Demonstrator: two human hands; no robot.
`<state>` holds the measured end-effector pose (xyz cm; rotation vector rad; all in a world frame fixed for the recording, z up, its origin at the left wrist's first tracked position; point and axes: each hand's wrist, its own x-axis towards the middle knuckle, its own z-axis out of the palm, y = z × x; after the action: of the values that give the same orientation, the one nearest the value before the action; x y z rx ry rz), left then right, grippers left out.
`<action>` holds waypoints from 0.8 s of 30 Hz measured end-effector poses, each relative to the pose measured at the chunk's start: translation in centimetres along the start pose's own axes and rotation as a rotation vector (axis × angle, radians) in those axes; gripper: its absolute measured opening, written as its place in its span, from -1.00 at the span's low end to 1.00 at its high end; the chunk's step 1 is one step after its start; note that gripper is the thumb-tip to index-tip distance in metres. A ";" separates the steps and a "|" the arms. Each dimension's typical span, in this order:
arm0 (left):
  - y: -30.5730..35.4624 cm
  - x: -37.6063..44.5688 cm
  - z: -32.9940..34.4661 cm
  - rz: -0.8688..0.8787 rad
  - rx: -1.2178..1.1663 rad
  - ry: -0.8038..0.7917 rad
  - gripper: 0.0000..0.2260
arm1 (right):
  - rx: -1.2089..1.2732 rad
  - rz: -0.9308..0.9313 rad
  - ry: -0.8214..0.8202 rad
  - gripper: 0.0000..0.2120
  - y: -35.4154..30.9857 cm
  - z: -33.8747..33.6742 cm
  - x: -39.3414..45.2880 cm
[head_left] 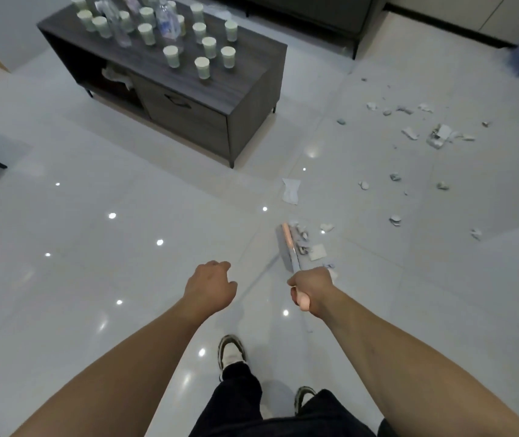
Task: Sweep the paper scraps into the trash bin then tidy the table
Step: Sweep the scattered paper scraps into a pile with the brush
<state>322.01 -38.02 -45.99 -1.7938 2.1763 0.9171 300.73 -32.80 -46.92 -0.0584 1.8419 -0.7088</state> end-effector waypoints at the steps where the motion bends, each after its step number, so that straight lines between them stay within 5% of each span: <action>1: 0.0 0.9 -0.8 0.007 -0.009 0.006 -0.57 | 0.000 -0.002 -0.001 -0.80 -0.7 0.6 -0.1; 6: 0.6 4.8 -3.5 0.035 -0.040 0.026 -0.55 | 0.027 0.033 -0.106 -0.91 -4.2 2.4 -0.2; 12: 2.2 9.1 -5.5 0.088 -0.019 0.036 -0.60 | 0.077 0.131 -0.238 -0.78 -7.8 3.6 2.4; 18: 6.4 17.1 -7.5 0.046 0.049 0.000 -0.55 | 0.109 0.137 -0.141 -0.66 -13.1 -0.3 9.1; 24: 13.6 24.8 -9.6 0.023 0.082 -0.026 -0.54 | 0.203 0.109 -0.030 -0.76 -20.7 -5.3 14.6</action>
<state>305.25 -62.73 -46.06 -1.7138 2.1900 0.8384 284.35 -52.84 -47.85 0.1614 1.7216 -0.8102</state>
